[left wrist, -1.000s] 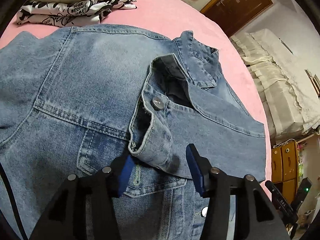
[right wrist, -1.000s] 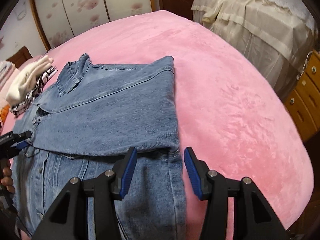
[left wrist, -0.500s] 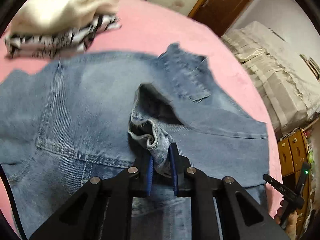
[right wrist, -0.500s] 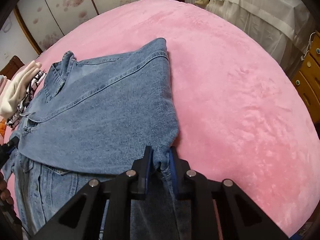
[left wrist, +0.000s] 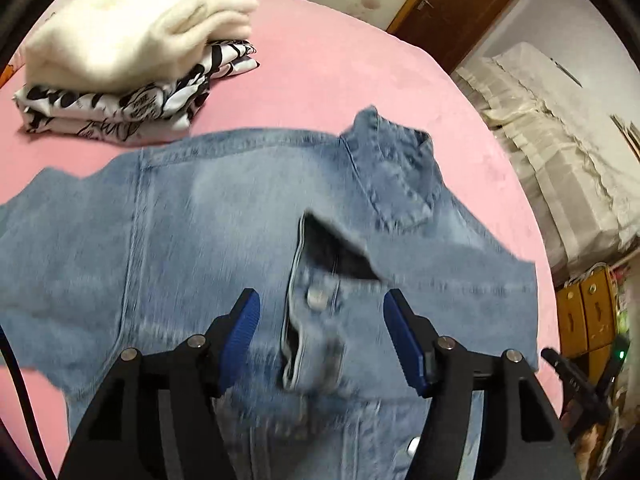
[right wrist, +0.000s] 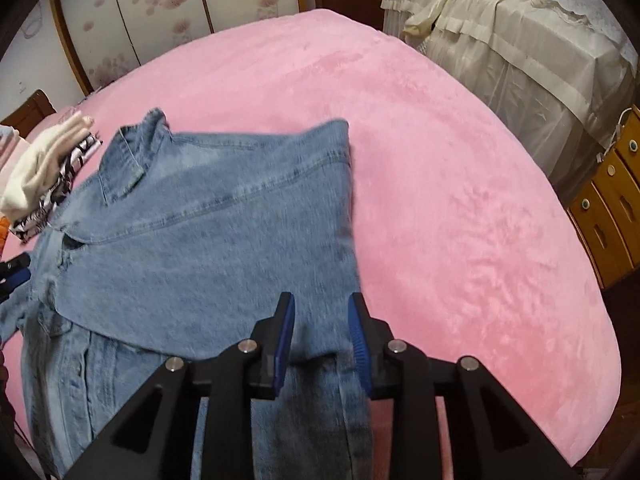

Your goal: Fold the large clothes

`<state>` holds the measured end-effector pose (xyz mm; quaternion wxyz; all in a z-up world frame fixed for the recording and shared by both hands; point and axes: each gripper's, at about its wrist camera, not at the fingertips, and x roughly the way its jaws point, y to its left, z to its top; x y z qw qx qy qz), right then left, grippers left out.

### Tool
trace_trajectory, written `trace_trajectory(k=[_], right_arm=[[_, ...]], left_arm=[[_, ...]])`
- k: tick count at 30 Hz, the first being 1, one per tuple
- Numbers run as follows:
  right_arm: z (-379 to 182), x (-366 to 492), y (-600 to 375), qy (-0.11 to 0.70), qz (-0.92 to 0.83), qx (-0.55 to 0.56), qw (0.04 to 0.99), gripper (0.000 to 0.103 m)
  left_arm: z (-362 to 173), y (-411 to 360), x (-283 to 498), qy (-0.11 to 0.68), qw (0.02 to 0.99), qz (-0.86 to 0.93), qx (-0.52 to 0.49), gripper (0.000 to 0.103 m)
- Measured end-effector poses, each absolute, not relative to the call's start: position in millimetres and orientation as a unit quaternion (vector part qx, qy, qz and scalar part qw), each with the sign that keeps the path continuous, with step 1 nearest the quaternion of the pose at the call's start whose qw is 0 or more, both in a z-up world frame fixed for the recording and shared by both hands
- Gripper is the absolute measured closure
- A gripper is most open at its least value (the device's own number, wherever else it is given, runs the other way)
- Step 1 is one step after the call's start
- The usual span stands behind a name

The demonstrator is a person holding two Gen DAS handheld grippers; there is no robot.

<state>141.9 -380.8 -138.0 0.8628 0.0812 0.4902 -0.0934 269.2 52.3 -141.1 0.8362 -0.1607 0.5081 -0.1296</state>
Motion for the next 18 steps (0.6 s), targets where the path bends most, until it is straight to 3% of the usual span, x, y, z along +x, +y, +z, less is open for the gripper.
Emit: trace_trajectory(k=[3, 5, 8, 10, 18], right_arm=[[-134, 155, -384, 0.488, -0.091, 0.089, 0.864, 0.067], [-132, 167, -388, 0.486, -0.082, 0.097, 0.865, 0.063], [-132, 185, -398, 0.487, -0.076, 0.112, 0.863, 0.062], [-132, 200, -406, 0.487, -0.077, 0.119, 0.862, 0.062], [-166, 262, -428, 0.530, -0.084, 0.136, 0.833, 0.062]], left_arm=[[-150, 44, 299, 0.529, 0.818, -0.141, -0.174, 0.041], [-157, 38, 316, 0.545, 0.802, -0.155, -0.187, 0.047], [-166, 26, 332, 0.563, 0.784, -0.177, -0.193, 0.062], [-172, 18, 340, 0.577, 0.772, -0.187, -0.189, 0.083], [-175, 3, 342, 0.565, 0.795, -0.166, -0.146, 0.093]])
